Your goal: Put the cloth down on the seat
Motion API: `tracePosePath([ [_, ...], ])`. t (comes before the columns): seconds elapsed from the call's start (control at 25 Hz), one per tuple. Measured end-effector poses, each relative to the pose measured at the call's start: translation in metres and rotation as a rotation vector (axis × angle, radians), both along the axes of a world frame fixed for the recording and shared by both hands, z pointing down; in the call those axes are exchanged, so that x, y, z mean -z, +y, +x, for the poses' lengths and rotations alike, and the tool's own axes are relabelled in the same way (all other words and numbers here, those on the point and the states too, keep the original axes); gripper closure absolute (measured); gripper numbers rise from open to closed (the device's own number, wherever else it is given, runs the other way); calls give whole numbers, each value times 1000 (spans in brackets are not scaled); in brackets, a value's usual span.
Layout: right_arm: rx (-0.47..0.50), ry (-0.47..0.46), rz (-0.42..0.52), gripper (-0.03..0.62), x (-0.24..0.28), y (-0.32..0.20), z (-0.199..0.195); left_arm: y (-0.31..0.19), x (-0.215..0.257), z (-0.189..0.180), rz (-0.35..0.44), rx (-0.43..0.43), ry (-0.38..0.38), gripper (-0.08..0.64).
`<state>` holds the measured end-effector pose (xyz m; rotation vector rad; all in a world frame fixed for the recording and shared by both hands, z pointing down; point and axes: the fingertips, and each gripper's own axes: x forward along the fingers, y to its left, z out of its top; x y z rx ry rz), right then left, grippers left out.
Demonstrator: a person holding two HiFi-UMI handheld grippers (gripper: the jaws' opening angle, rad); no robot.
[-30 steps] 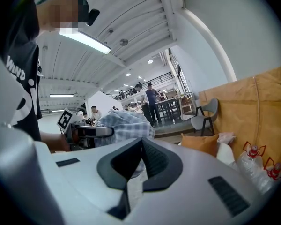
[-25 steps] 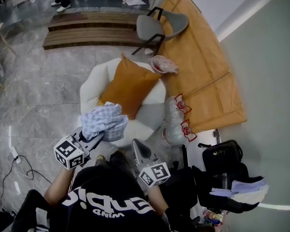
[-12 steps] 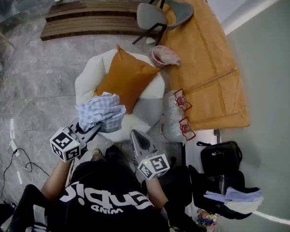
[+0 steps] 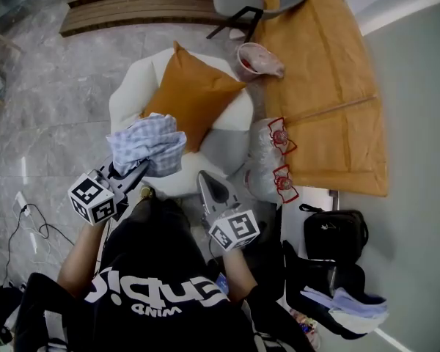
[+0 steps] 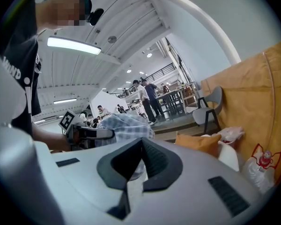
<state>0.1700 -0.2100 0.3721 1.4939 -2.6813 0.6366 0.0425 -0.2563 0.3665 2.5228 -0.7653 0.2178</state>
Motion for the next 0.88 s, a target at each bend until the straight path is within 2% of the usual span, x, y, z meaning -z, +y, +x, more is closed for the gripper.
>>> tracePosePath([
  [0.4,4,19,-55,573,-39,-34,2,-31,-49,11,-81,-27,-5,462],
  [0.88,11,11,-110,573,-108,-72,-5,-50,-154,13,-205,-33,-31,462],
])
